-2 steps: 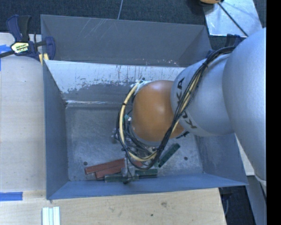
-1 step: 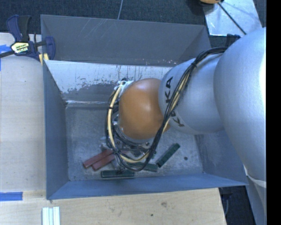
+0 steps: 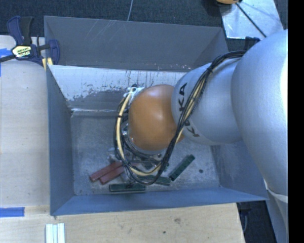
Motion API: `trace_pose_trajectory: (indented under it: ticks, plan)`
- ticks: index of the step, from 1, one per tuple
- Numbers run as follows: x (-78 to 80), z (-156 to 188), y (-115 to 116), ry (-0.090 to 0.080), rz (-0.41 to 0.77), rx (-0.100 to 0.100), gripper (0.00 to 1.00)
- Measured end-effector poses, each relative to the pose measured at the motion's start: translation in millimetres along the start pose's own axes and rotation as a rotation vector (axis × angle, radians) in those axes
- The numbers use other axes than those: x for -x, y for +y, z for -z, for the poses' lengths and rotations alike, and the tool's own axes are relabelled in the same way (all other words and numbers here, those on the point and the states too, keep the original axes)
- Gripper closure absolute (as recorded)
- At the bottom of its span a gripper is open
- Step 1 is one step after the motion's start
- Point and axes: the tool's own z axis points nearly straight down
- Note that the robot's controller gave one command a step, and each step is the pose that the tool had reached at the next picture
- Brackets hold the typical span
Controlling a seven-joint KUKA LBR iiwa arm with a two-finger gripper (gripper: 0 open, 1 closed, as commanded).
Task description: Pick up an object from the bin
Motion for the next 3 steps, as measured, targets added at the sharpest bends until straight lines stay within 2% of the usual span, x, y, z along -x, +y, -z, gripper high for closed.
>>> trace_pose_trajectory:
  ticks: [1,2,3]
  plan:
    - [-2.5,111,4,0.008,0.086,0.002,1.00]
    - [-2.6,111,4,0.008,0.086,0.002,1.00]
    - [2.1,139,-3,0.011,0.104,0.003,1.00]
